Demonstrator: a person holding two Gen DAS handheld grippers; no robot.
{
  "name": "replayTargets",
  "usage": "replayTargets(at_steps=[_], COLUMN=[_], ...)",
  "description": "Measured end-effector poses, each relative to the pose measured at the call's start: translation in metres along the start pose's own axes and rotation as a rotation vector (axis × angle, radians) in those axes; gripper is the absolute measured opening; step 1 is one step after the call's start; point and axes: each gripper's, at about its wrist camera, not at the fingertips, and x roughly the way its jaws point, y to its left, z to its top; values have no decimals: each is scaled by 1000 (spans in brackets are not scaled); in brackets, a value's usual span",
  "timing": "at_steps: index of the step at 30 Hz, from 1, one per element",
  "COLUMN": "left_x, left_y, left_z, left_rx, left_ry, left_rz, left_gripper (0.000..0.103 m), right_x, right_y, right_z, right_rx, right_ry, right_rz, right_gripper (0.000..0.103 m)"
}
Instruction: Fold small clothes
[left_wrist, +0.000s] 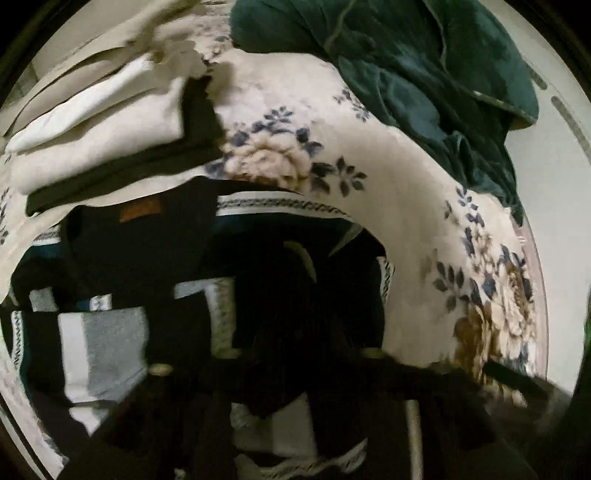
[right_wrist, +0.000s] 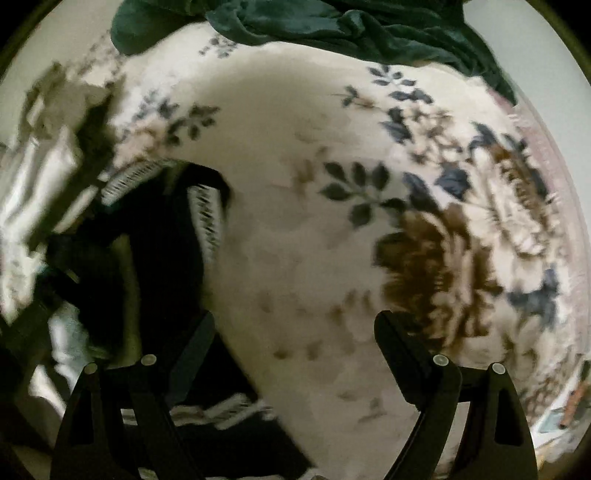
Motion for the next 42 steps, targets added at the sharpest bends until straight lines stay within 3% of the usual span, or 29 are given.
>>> replayTargets(at_steps=[1, 3, 4, 9, 13, 15, 16, 17, 20, 23, 26, 29, 33, 37, 40, 42], left_x=[-10, -45, -56, -104, -93, -86, -84, -84, -84, -78, -62, -32, 16, 3, -30, -34], left_y=[13, 53, 73, 189, 253, 273, 277, 281, 284, 286, 283, 285, 299, 304, 287, 273], left_z=[-5, -17, -21, -61, -91, -105, -110, -114, -116, -101, -76, -50, -29, -22, -27, -34], left_rx=[-16, -79, -111, -329, -465, -521, -540, -556, -587, -590, -572, -525, -443, -429, -419, -383], left_ry=[-17, -65, -82, -120, -36, -10, -7, -9, -16, -25, -20, 11, 106, 91, 39, 41], left_rz=[4, 39, 71, 324, 449, 476, 485, 488, 470, 446, 404, 408, 440, 433, 395, 389], left_gripper=[48, 89, 94, 94, 94, 94, 94, 94, 94, 94, 94, 94, 96, 96, 96, 96], right_x=[-2, -8, -10, 8, 52, 80, 84, 80, 40, 15, 21, 36, 68, 58, 38, 44], right_y=[3, 12, 18, 67, 107, 127, 131, 136, 134, 116, 103, 90, 72, 62, 73, 84], right_z=[1, 7, 10, 23, 30, 30, 29, 28, 26, 25, 28, 31, 38, 40, 31, 24], right_rx=[9, 24, 24, -34, -77, -125, -144, -157, -159, -103, -97, -76, -32, 17, -38, -94], right_ry=[-2, 5, 7, 48, 137, 183, 191, 161, 43, 3, 19, 42, 172, 134, 52, 64], right_rz=[32, 130, 167, 263, 262, 217, 179, 136, 133, 126, 64, 2, 39, 48, 75, 67], right_gripper=[90, 90, 90, 90, 89, 68, 15, 7, 6, 6, 7, 7, 11, 53, 63, 66])
